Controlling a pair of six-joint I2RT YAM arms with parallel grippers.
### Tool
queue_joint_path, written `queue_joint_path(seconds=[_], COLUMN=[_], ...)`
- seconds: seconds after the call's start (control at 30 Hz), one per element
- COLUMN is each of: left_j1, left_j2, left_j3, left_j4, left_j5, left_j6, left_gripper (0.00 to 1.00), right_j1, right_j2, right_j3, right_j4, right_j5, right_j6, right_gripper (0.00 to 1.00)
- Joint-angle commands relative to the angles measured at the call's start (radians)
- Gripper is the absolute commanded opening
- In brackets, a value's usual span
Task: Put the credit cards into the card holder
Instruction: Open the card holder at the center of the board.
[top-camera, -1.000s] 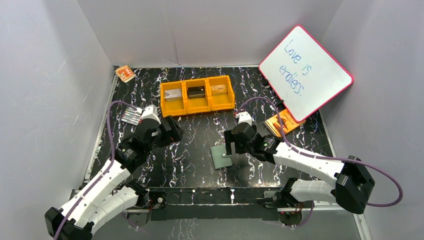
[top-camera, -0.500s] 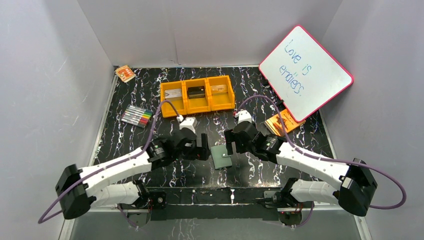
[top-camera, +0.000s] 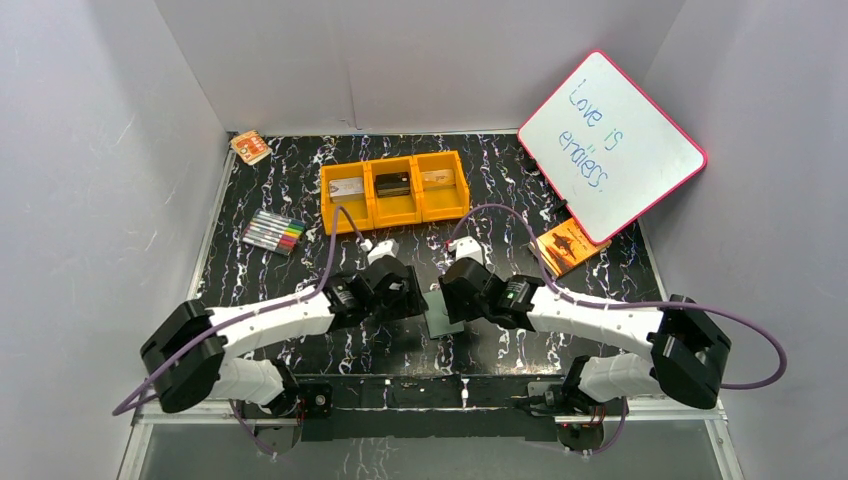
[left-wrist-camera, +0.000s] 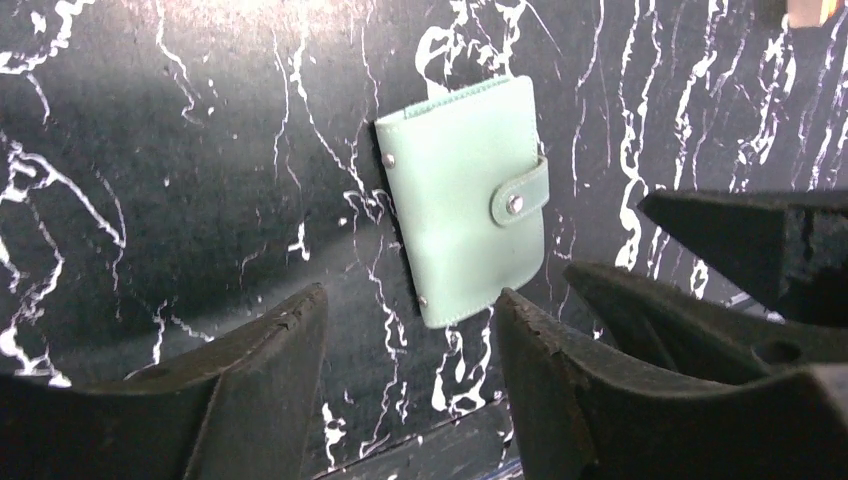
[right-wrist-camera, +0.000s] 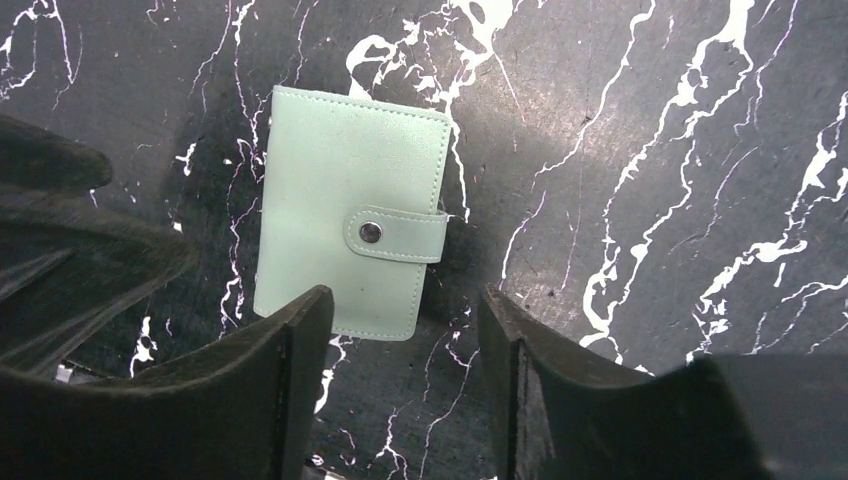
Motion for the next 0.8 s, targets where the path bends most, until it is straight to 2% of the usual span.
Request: queue_joint_path(seconds=[0.0, 0.27, 0.77], left_j1=[0.059, 0.113, 0.119], left_j2=[0.078, 0.187, 0.297], left_j3=[0.053, 0.063, 0.059], left_j4=[0.077, 0.225, 0.303], left_j5=[0.102, 0.240, 0.311], left_j6=[-0.045, -0.099, -0.119], left_gripper=[0.54, 0.28, 0.06], right_j1=[0.006, 0.011, 0.016], right_j2=[0.020, 0.059, 0.107], right_j3=[0.028, 0.029, 0.041], right_j4=[0.070, 0.092, 0.095], right_j5=[0.020, -0.006, -0.015], right_j6=[0.071, 0.079, 0.084], right_gripper=[0.61, 0.57, 0.55])
